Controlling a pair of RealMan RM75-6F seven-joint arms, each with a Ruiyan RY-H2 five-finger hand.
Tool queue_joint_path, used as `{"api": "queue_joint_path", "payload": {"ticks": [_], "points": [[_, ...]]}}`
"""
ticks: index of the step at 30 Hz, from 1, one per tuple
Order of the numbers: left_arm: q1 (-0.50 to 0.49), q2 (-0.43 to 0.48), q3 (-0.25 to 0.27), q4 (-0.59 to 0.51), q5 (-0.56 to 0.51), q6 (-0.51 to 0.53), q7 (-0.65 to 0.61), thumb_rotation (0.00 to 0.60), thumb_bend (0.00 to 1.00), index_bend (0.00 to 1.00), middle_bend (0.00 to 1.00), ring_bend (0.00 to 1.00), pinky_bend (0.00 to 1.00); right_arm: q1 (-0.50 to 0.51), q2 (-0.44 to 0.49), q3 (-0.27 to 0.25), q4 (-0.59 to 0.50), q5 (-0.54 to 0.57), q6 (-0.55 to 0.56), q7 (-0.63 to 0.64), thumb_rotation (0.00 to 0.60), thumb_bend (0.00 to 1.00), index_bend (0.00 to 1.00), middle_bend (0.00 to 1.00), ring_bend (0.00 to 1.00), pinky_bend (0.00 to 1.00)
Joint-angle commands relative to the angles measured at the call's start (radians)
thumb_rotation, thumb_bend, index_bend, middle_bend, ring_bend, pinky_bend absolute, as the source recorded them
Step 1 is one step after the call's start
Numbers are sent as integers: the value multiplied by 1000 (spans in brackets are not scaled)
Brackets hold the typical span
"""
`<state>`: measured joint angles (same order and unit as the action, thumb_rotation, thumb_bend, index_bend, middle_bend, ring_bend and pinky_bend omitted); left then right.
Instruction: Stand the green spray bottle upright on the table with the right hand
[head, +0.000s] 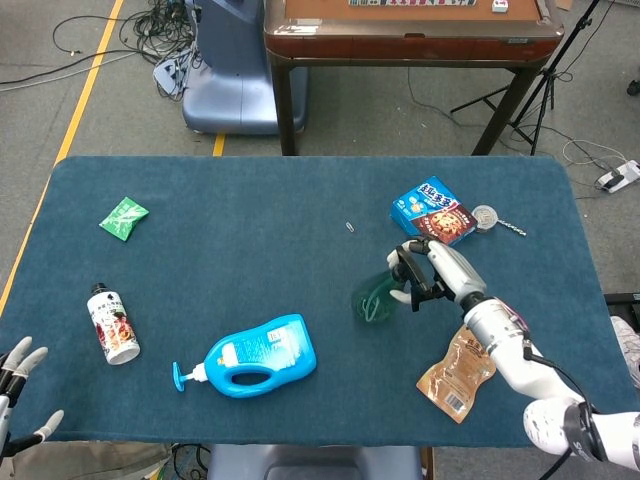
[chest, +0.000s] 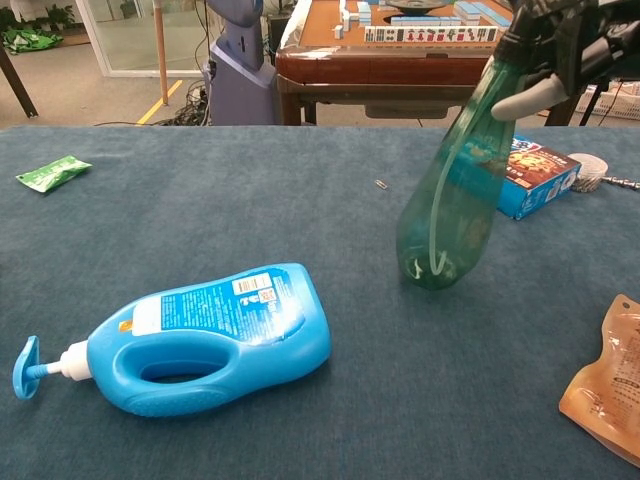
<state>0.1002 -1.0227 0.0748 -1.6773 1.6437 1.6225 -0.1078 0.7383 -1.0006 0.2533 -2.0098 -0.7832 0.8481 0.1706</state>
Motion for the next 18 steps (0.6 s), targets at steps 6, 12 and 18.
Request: {"api": "queue_joint_path", "payload": {"ticks": [6, 12, 18], "points": [[3, -4, 2, 9, -4, 0, -9, 600, 255, 111, 0, 0, 0, 21, -62, -14, 34, 32, 18, -58, 600, 252, 754, 328, 115, 0], [3, -5, 2, 12, -2, 3, -11, 600, 255, 111, 0, 0, 0, 11, -58, -12, 37, 9, 2, -51, 600, 173, 566, 243, 93, 0], [3, -4, 3, 9, 0, 6, -7, 600, 255, 111, 0, 0, 0, -4, -63, -5, 46, -21, 0, -31, 600, 79, 434, 200, 58, 0]]}}
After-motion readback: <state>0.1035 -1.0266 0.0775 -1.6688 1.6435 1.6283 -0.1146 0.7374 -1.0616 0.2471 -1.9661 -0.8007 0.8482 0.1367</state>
